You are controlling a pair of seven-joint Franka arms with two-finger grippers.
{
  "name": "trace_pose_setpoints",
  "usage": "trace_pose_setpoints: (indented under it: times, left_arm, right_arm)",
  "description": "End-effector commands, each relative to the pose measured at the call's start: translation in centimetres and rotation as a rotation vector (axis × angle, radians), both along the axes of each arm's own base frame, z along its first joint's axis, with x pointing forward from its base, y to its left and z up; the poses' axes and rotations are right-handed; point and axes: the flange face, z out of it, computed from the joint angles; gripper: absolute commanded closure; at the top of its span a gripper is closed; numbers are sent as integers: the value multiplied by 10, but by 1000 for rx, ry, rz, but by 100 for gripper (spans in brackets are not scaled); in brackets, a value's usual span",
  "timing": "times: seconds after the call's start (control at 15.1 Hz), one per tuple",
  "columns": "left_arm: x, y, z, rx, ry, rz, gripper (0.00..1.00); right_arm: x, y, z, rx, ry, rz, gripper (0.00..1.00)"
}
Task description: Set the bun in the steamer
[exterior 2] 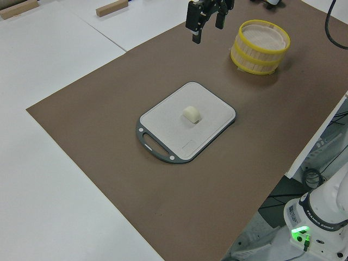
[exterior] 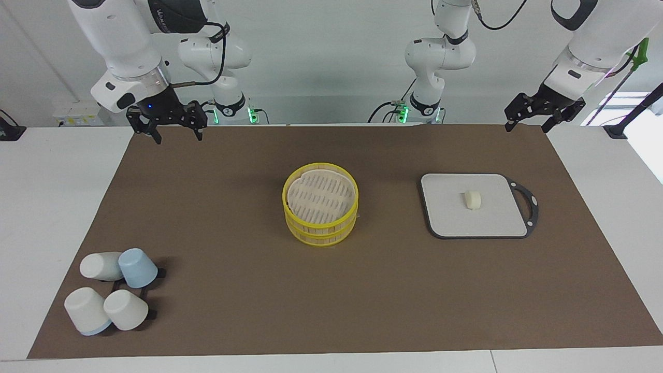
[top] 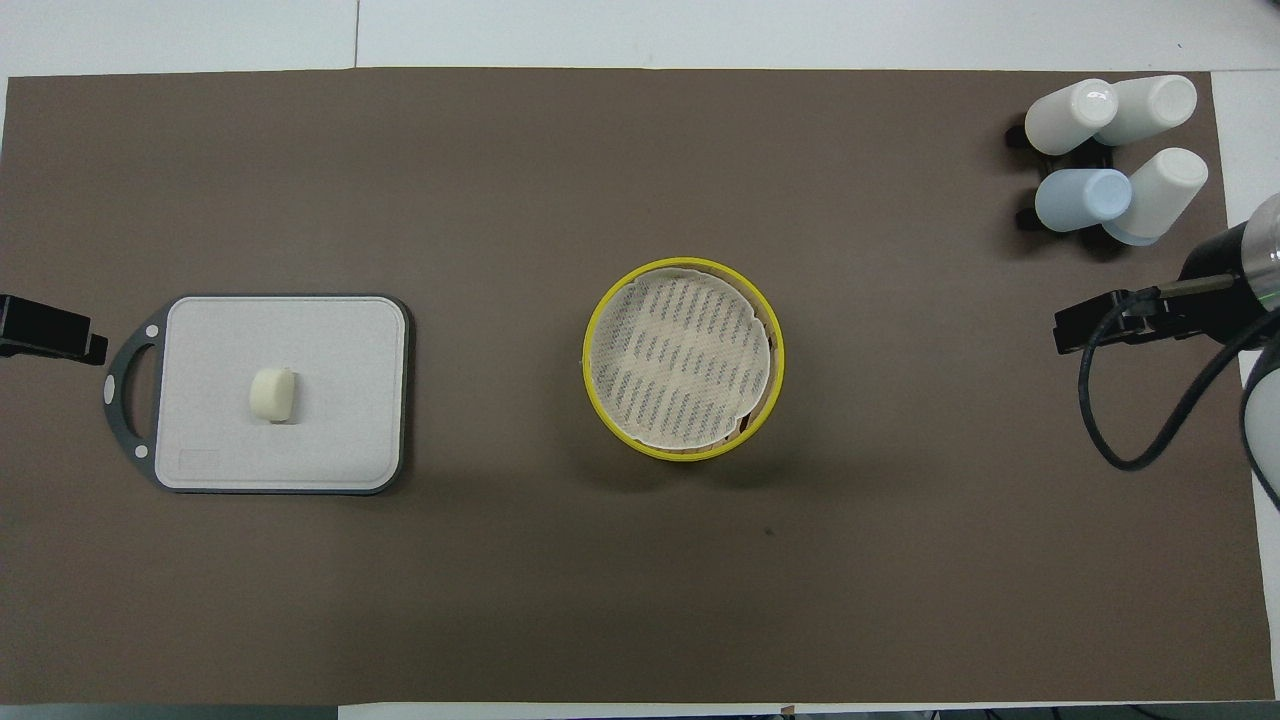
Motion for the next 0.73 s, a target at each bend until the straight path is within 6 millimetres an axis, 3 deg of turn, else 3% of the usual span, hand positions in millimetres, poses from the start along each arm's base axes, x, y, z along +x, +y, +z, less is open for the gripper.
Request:
trace_pose_setpoints:
  times: [0.0, 0.26, 0.53, 0.6, 0.66]
  left_arm:
    - [0, -2, 4, -8, 1, 5, 0]
    - [-2, -1, -1, -7, 3, 7, 0]
    - [-4, 1, -6, -9, -5, 10, 0]
    - [-7, 2, -13, -11, -12, 13, 0]
    - [-11, 4, -29, -14, -24, 14, 0]
  right_arm:
    - [-4, -2, 0, -11, -13, 24, 0]
    - [-2, 10, 0, 2, -24, 31, 0]
    - [3, 152, -6, 10, -22, -12, 0]
    - [10, 183, -7, 14, -25, -18, 0]
    - [16, 224, -23, 18, 0, -15, 0]
